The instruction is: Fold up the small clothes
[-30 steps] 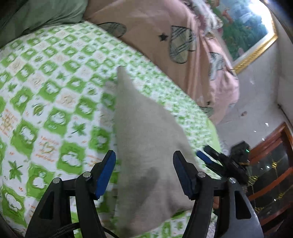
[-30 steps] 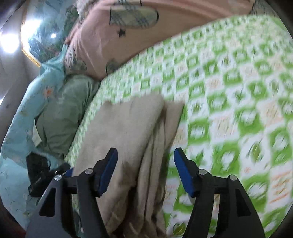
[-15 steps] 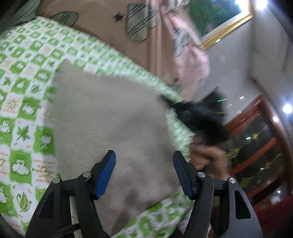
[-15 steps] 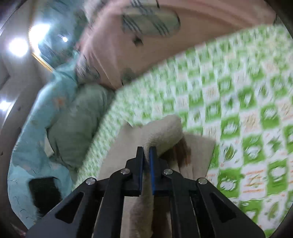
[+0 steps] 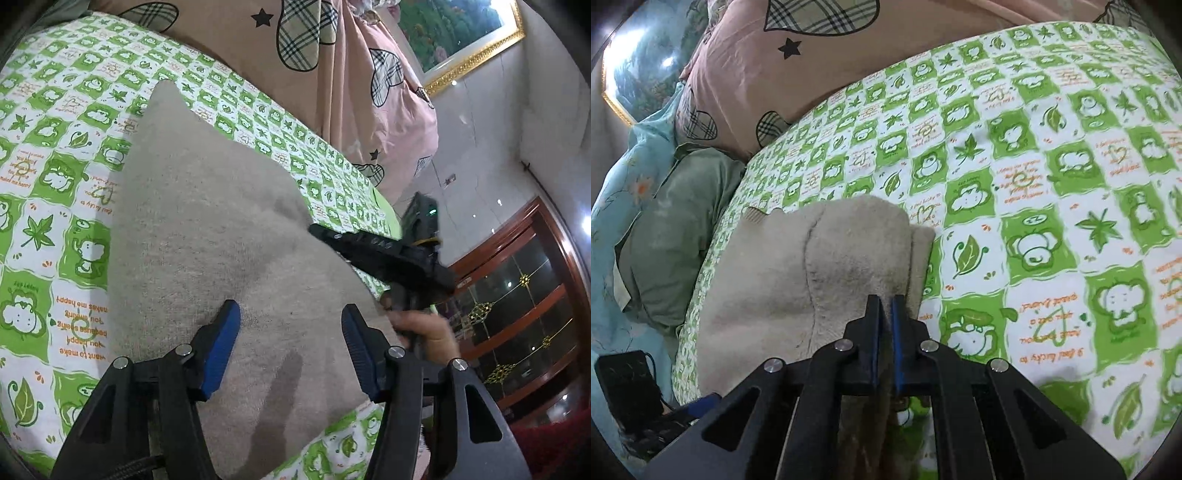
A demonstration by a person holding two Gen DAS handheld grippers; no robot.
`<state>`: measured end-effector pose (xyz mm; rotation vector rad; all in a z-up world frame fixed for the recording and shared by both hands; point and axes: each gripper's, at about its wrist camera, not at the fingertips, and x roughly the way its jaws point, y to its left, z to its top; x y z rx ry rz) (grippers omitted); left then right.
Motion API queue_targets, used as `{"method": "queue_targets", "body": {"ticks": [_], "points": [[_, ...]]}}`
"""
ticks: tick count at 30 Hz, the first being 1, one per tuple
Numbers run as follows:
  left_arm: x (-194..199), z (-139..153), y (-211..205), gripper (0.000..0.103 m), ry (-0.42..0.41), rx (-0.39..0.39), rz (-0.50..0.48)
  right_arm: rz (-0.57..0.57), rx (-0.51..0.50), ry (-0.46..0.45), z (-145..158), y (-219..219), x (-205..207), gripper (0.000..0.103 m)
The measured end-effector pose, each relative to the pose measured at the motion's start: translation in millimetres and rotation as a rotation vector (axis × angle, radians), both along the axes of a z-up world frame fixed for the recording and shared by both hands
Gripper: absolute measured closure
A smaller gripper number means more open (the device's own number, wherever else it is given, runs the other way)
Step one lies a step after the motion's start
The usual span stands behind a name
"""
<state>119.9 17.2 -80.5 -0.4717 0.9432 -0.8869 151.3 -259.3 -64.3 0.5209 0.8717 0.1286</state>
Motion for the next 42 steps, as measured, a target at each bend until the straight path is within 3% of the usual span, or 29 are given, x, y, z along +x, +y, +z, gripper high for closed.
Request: {"method": "queue_targets", "body": {"ticks": [2,4,7,9,11,14,15,17,19,21,22,28,34,37,39,42], "points": [[1,3,3,0.045,0.022,-0.008,0.007,-0.055,-0.036,-0.004,17,-3,-10,0.094],[2,14,7,0.045,0.043,-0.030,0.018,-0.064,-0.022,-0.071,40,-1,-25,0.094],[7,31,17,0.044,0.019,-0.073,0.055,-0.012,0.038,-0.161,70,12,-37,0.094],[19,43,21,0.042,-0.009,-0.071,0.126,0.034,0.095,-0.152,72,23,-30,0.093],[36,42,22,0.038,0.001,-0.056,0.177,0.077,0.160,-0.128,65,37,-10,0.093],[65,20,15,0.039,0.085,-0.019,0.199,0.079,0.230,-0.082,39,47,22,0.093],[73,10,12,0.044,0.113,0.003,0.196,0.064,0.230,-0.056,29,48,29,0.093],[81,-2,8,0.052,0.137,0.022,0.183,0.010,0.137,0.011,3,44,42,0.097],[83,-3,4,0.053,0.126,0.039,0.172,-0.020,0.189,0.005,-20,30,44,0.103],[84,-2,2,0.053,0.120,0.054,0.168,-0.038,0.202,0.009,-17,26,44,0.103],[83,-2,2,0.053,0.120,0.051,0.167,-0.034,0.155,0.006,-11,31,43,0.103],[45,19,20,0.048,0.082,0.014,0.162,-0.009,0.118,-0.025,11,43,12,0.100],[-16,30,26,0.047,0.047,-0.018,0.097,0.095,0.076,-0.098,35,57,-64,0.099],[-38,16,28,0.044,0.068,0.028,0.084,0.084,0.005,-0.092,26,60,-102,0.099],[-48,-3,32,0.045,0.100,0.058,0.087,0.033,-0.082,-0.039,7,56,-117,0.100],[-64,-17,41,0.048,0.101,0.017,0.111,0.024,0.042,-0.069,-15,36,-131,0.103]]}}
